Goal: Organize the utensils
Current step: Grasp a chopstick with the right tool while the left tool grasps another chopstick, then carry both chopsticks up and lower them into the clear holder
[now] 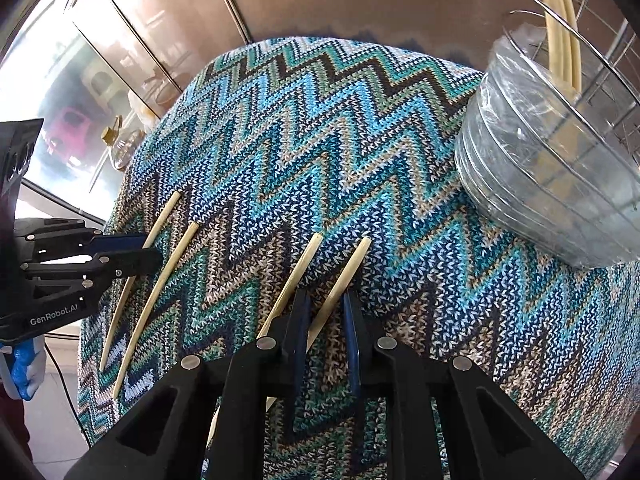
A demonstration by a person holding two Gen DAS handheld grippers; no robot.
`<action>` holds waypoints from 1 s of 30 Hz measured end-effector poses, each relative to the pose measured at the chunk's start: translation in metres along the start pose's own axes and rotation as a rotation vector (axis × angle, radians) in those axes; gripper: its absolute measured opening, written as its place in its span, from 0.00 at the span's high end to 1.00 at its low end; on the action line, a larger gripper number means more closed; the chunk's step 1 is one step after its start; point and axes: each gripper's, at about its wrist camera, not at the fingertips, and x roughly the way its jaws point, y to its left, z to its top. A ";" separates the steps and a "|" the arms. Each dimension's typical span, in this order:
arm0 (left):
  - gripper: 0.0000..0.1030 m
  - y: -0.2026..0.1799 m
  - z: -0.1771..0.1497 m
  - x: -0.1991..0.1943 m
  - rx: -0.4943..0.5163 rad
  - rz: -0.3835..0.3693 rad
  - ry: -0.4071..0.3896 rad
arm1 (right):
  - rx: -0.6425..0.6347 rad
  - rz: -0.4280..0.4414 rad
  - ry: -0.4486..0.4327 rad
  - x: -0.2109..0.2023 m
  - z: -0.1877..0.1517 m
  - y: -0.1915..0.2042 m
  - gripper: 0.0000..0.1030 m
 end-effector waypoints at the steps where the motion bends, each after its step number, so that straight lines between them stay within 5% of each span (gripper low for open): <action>1: 0.91 0.004 0.004 0.001 0.000 0.003 0.002 | 0.003 -0.001 0.001 0.000 0.001 0.000 0.84; 18: 0.96 -0.003 -0.014 -0.022 -0.038 -0.005 -0.050 | 0.046 0.045 -0.028 -0.019 -0.017 -0.004 0.95; 30: 0.96 -0.014 -0.060 -0.089 -0.066 -0.031 -0.193 | 0.029 0.176 -0.273 -0.110 -0.083 0.004 0.95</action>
